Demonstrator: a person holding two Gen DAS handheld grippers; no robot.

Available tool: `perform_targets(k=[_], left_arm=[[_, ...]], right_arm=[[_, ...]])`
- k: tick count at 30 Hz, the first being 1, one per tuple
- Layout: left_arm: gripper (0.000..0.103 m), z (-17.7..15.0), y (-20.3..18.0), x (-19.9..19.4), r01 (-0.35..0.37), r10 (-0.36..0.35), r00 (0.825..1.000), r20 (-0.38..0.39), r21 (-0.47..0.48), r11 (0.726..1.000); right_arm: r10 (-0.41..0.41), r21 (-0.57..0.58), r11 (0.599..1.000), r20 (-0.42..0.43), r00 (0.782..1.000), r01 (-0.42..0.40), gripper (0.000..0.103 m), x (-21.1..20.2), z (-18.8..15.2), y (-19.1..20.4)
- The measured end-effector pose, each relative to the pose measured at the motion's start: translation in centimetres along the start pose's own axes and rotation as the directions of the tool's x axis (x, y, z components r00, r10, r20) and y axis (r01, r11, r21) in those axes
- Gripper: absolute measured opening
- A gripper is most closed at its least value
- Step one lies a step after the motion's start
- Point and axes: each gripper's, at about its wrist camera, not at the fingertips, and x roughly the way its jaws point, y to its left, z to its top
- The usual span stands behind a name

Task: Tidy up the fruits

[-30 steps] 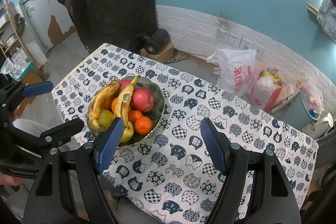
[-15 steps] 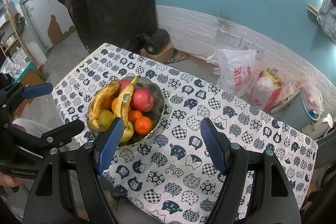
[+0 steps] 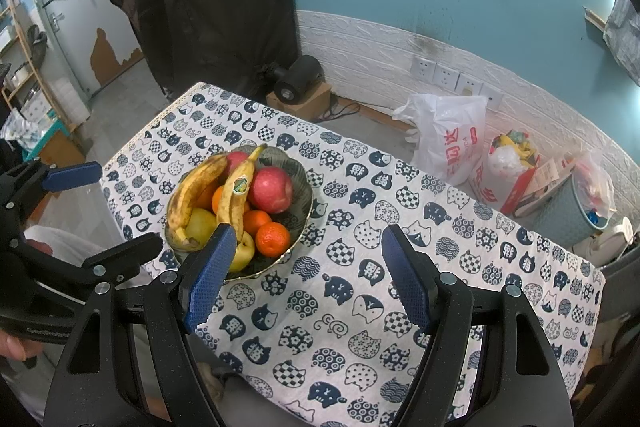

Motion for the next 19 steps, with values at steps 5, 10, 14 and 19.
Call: perform_targets(k=[5,10,14,19], left_arm=[[0.099,-0.01,0.01,-0.04,0.003,-0.003,1.0,0.003,-0.004,1.0],[0.099,-0.01,0.13,-0.06,0.012,-0.012,1.0,0.002,-0.015,1.0],[0.099,-0.04,0.14,-0.1,0.007,-0.007,1.0,0.002,-0.019,1.0],[0.099,-0.07,0.27,-0.02,0.011,-0.011,1.0,-0.005,-0.023,1.0]], right_arm=[[-0.001,0.0,1.0,0.0,1.0,0.001,0.074,0.0,-0.01,0.02],[-0.002,-0.001,1.0,-0.003,1.0,0.002,0.074,0.0,-0.11,-0.16],[-0.001,-0.001,1.0,-0.002,1.0,0.001,0.074,0.04,-0.13,-0.25],[-0.002,-0.001,1.0,-0.002,1.0,0.002,0.074,0.04,-0.11,-0.2]])
